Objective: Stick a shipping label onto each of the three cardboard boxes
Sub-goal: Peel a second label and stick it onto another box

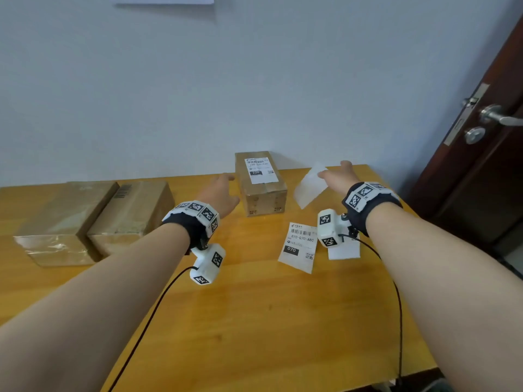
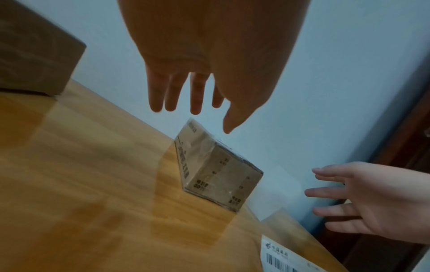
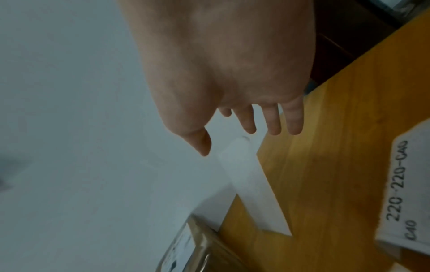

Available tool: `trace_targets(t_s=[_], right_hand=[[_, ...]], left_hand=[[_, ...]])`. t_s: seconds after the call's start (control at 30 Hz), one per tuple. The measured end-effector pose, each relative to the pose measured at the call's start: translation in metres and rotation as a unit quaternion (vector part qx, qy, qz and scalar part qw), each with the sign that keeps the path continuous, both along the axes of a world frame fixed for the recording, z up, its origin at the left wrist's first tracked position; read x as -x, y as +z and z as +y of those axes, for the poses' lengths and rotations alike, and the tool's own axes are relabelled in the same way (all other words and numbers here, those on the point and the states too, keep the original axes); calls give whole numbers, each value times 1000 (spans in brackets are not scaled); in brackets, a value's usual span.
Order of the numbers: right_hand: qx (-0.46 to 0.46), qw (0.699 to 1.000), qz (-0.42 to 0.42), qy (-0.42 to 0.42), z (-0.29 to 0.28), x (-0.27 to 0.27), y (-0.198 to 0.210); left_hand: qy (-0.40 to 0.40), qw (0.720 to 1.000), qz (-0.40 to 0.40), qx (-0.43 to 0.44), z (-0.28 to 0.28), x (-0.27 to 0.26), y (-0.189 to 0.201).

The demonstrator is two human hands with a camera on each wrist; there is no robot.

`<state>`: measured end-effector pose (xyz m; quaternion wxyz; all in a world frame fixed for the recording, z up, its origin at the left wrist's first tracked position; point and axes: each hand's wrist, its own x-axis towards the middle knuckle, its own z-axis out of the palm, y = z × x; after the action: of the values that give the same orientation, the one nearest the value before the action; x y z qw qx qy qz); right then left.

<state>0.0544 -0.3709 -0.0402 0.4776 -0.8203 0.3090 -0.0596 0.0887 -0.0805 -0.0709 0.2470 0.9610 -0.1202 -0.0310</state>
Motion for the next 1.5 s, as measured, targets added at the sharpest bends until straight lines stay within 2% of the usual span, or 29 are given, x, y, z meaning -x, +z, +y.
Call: trace_targets(t_s=[0.07,0.13,0.27,0.33,0.47,0.8,1.0,1.1,1.2,1.27,1.33,1.4,1.5], right_hand=[[25,999,15,40,12,5,6],[60,993,43,94,25,11,10],[164,959,105,205,41,28,9],[213,937,144,236,46,34,2],[266,904,208,261,59,46,-15],[390,845,266,252,67,49,-53],[382,846,284,241,69,58,-65],[365,879,214,219,73,63,-54],[338,905,148,212,72,64,-45],[326,904,174,216,73,67,-46],[324,888,221,241,78,74,-46],[342,867,232,278,81,79,-47],[320,883,186,289,84,84,-48]], left_hand=[[48,997,-22,-55,16,6,6],[129,984,-17,-121,40,7,9],[282,941,92,-165,98,7,-3],[298,934,122,-157,119,18,-12],[239,952,111,-155,119,56,-8],[126,972,114,-162,92,106,13],[67,984,105,-124,65,116,17],[18,989,134,-61,50,119,23],[-6,991,116,-64,40,127,28],[-13,991,112,-76,38,131,31],[-12,990,109,-83,38,134,32],[-3,991,102,-89,40,134,30],[16,992,66,-107,40,135,22]])
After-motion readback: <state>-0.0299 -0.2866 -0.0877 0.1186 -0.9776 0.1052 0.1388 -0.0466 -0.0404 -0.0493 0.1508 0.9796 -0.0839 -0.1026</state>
